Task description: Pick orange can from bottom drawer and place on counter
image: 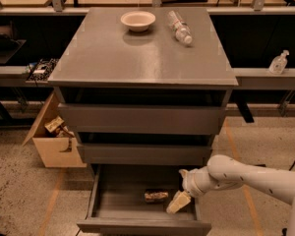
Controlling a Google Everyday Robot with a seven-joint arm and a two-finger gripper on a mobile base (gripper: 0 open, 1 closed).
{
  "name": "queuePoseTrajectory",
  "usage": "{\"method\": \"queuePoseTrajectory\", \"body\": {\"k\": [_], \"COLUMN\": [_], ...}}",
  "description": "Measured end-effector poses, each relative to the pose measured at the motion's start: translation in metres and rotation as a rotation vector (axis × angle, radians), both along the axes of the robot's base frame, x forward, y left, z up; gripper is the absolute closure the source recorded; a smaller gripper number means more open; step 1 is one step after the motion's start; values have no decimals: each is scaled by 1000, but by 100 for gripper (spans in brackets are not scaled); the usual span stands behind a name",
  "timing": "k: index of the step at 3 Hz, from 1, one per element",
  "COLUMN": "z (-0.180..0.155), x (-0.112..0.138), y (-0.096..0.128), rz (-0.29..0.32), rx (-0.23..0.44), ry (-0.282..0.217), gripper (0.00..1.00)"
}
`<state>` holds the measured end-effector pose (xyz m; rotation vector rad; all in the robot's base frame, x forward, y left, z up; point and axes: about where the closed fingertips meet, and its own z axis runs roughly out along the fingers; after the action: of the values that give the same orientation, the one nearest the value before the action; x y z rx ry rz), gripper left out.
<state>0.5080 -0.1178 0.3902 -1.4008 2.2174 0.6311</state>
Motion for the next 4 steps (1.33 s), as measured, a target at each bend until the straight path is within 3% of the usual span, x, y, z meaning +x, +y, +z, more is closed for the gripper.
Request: {"method": "queuePoseTrajectory", "body": {"k": [2, 4], "z": [-87, -96], "x": [14, 17], "y": [25, 25], "rz": [-66, -74], "rx": [52, 67], "ry": [58, 52], "gripper": [0, 0]}}
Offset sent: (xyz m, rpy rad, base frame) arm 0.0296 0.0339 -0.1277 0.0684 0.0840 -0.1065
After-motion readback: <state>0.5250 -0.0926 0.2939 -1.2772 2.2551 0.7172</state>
